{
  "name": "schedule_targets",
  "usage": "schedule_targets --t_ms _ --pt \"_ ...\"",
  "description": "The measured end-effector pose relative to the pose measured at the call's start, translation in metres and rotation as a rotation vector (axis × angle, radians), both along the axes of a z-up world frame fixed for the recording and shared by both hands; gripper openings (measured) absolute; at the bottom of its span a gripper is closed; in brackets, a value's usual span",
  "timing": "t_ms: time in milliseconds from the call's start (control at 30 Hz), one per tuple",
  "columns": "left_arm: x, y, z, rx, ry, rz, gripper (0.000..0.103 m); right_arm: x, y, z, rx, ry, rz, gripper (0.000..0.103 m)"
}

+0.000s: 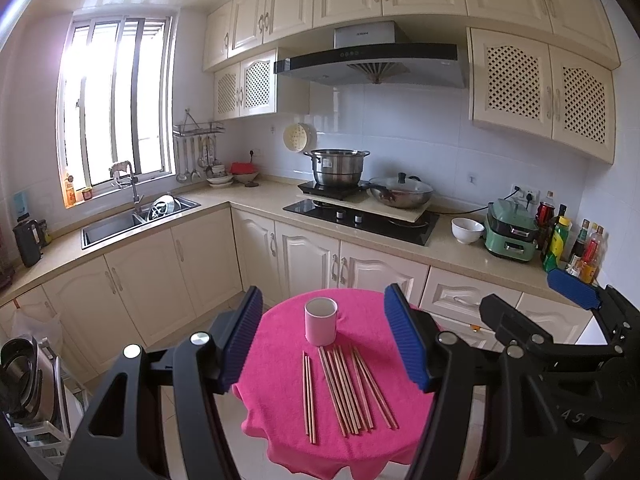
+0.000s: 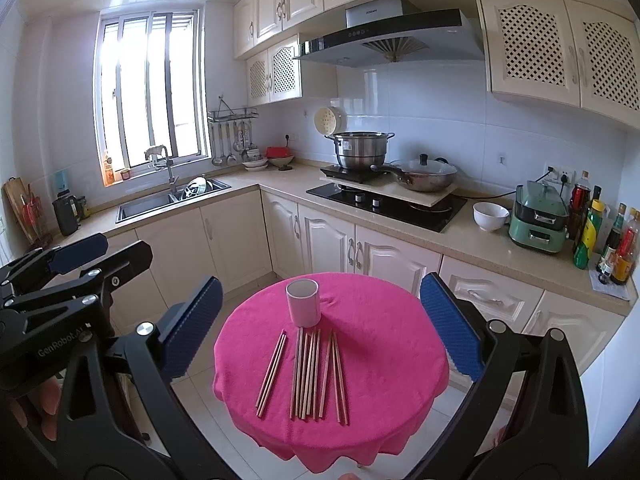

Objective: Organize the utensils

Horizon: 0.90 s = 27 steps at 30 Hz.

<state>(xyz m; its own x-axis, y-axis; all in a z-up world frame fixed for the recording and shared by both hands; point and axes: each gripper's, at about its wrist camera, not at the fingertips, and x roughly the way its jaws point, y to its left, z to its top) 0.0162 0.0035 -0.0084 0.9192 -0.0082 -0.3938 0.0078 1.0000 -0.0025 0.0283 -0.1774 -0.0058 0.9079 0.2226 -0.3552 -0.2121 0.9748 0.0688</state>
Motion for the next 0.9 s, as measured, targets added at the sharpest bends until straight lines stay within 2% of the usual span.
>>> schedule_targets --t_ms 333,500,800,900 --pt "0.004 0.008 -0.007 0.004 0.02 -0.019 0.063 -0.002 0.011 -0.006 -0.005 0.008 -0.016 0.097" --pt "0.014 0.011 -0.015 0.007 0.047 -0.023 0.063 0.007 0.015 -0.016 -0.015 0.043 -0.032 0.097" --pt "0.064 0.01 -0.035 0.011 0.09 0.001 0.063 0.067 0.012 -0.04 0.024 0.13 0.019 0.097" --pt "0.095 0.004 -0.05 0.031 0.146 0.015 0.063 0.094 0.01 -0.051 0.012 0.148 0.039 0.097"
